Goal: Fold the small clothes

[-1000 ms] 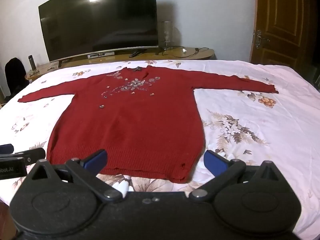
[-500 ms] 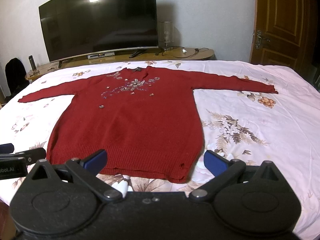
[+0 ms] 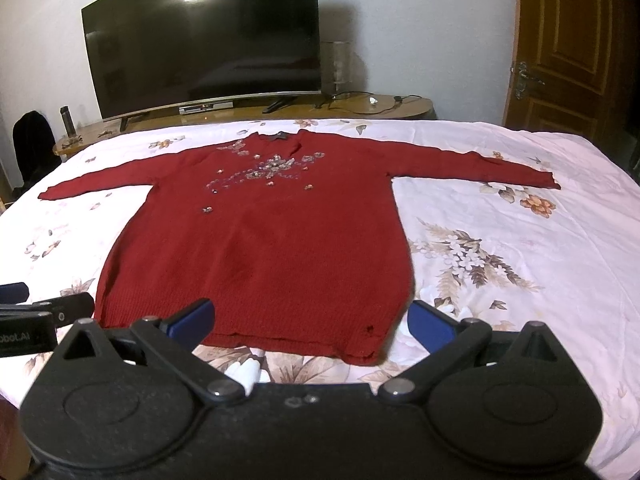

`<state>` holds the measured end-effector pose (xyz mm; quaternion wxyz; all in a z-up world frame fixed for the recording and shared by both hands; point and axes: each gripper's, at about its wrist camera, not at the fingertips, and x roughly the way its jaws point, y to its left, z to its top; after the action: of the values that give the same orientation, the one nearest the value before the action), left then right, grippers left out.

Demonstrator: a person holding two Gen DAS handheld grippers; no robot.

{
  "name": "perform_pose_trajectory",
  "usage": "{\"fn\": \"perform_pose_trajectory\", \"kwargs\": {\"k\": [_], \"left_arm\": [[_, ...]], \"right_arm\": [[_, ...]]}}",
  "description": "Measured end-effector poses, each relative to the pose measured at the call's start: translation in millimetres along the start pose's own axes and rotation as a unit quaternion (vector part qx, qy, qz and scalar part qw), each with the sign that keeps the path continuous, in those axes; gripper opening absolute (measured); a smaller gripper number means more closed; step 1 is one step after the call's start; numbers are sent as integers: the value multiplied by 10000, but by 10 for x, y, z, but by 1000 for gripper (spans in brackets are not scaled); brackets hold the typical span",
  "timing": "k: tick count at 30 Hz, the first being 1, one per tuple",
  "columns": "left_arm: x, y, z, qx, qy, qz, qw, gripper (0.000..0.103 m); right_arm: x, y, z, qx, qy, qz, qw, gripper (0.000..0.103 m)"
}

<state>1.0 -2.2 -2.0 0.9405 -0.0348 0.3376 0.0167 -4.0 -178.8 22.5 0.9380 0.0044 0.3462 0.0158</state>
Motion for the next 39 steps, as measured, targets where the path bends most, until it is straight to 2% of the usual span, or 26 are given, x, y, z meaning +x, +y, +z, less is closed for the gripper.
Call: {"fn": "perform_pose_trajectory", "kwargs": {"k": [39], "left_arm": [[47,-59,-19,-5,52,69,10000,103]], "right_arm": [[64,-18,16,-119,48,52,9999,102]]}}
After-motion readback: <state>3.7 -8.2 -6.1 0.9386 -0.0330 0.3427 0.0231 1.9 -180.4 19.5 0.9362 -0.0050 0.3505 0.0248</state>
